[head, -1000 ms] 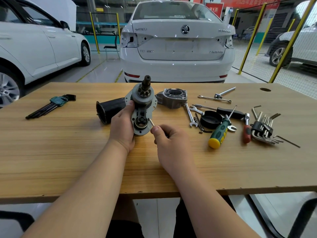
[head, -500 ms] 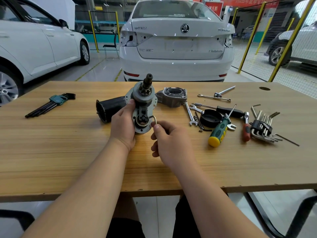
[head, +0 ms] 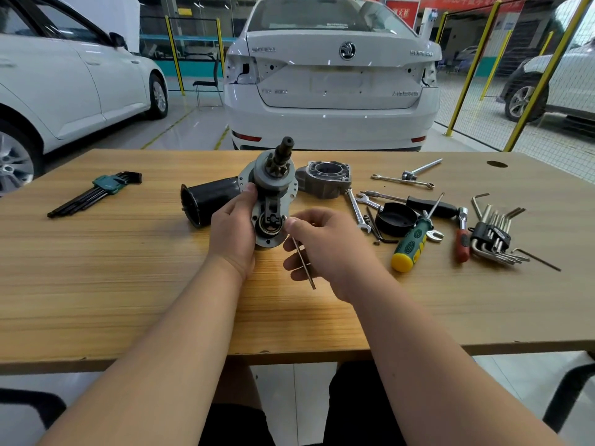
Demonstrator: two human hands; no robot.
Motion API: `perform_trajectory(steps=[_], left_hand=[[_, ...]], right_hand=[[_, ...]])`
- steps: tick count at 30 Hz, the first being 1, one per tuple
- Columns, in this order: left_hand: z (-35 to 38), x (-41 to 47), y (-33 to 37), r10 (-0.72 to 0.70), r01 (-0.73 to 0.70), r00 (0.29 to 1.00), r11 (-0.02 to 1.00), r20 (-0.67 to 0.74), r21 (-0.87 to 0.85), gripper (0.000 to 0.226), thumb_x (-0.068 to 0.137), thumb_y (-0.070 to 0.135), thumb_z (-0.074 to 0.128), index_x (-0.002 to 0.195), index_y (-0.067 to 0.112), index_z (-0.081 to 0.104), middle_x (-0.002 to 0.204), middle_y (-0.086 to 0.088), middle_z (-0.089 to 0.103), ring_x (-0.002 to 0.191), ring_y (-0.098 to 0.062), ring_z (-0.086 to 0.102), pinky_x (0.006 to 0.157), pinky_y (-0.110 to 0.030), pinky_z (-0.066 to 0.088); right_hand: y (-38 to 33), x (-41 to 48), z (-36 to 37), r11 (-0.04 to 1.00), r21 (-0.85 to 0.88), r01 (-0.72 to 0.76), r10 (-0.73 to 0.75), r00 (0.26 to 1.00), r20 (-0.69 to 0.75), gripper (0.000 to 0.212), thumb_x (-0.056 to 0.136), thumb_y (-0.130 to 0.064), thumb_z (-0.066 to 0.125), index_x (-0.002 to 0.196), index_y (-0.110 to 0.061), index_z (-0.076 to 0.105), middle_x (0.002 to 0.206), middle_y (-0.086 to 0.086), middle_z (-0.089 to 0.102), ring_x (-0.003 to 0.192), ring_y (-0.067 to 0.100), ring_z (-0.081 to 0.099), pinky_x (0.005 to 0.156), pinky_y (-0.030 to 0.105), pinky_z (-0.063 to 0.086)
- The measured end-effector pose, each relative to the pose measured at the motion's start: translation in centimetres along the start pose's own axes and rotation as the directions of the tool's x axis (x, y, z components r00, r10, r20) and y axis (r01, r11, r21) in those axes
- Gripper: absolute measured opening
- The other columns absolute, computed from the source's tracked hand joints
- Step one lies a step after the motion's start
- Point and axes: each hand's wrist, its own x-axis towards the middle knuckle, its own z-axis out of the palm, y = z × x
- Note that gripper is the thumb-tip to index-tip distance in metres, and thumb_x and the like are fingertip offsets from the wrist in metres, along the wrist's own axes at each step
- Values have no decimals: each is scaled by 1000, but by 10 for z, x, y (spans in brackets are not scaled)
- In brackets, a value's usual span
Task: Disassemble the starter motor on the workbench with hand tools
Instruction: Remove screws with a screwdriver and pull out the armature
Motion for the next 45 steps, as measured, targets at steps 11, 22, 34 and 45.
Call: perform_trajectory(steps=[11, 22, 34, 45], left_hand=[[0, -2, 7, -83, 82, 994, 997, 74, 10, 28, 99, 30, 51, 102, 10, 70, 109, -21, 70, 102, -36, 66, 91, -50, 51], [-3, 0, 9, -70, 50, 979, 993, 193, 110, 35, 100, 32, 46, 110, 7, 67, 110, -23, 69, 101, -32, 67, 87, -42, 51], [-2, -4, 4, -24, 4, 989, 991, 145, 135, 28, 94, 35, 55, 93, 16, 75, 100, -16, 73, 99, -30, 69, 88, -44, 52], [0, -5, 5, -26, 11, 992, 992, 120, 129, 26, 99, 29, 51, 94, 14, 72, 94, -11, 74, 91, -25, 70, 77, -37, 53]], right_hand=[[-32, 25, -32, 718, -661, 218, -123, 974, 188, 17, 93, -28, 61, 78, -26, 70, 68, -10, 66, 42, -4, 49, 37, 9, 34], [-54, 39, -42, 503, -794, 341, -76, 933, 352, 16, 90, -36, 65, 74, -34, 67, 62, -17, 60, 57, -1, 54, 48, 15, 36], [9, 7, -31, 927, -357, 115, -115, 993, 21, 20, 92, -33, 61, 80, -22, 72, 68, -1, 66, 53, 11, 49, 56, 33, 44], [32, -6, -4, 999, 10, 47, -46, 997, -69, 24, 93, -29, 61, 72, -24, 69, 62, -7, 58, 51, 10, 45, 49, 29, 41]])
